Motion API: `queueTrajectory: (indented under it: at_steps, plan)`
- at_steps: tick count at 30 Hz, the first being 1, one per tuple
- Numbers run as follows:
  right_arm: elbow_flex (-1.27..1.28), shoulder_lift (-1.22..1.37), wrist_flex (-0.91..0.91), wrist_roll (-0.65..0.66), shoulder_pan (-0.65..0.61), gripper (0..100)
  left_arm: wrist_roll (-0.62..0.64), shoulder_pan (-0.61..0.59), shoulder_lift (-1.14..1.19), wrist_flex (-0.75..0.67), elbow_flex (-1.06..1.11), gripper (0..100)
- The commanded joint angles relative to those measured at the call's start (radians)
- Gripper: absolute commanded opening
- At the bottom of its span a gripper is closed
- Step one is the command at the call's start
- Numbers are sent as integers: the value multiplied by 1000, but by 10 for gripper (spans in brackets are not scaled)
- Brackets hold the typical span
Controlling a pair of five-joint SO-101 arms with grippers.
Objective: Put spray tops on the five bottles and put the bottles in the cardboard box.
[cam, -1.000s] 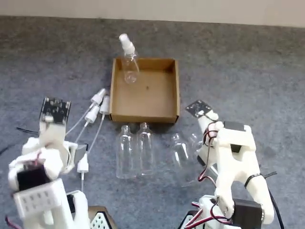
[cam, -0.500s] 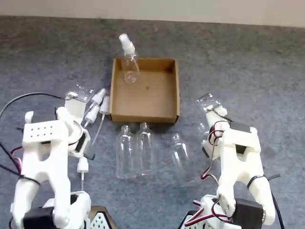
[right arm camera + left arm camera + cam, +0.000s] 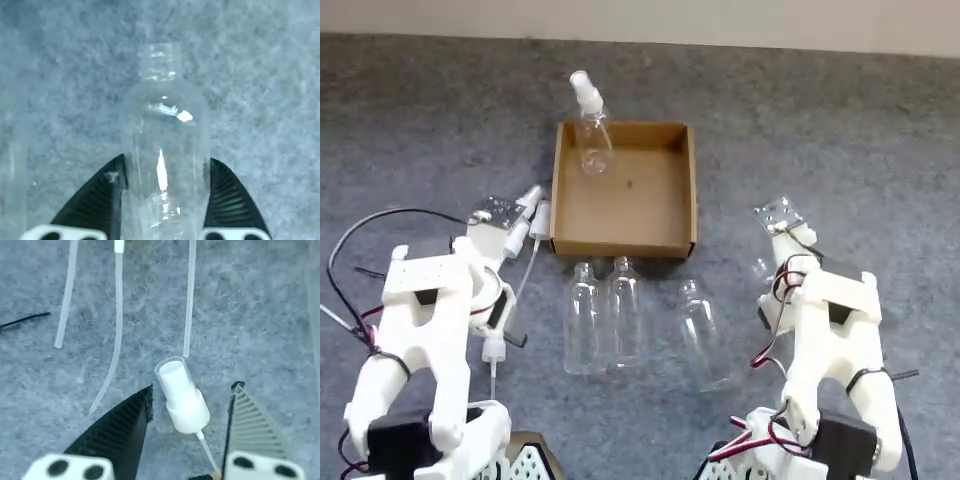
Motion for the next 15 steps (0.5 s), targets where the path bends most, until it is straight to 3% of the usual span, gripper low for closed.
queueTrajectory:
  at_steps: [1, 11, 15]
  plan:
    - [-47, 91, -50, -12, 24, 87, 11, 2, -2, -87, 38, 178]
    - [-82, 145, -51, -12, 33, 94, 11, 8, -4, -244, 136, 83]
    - [-82, 145, -51, -12, 38, 180, 11, 10, -5, -238, 59, 49]
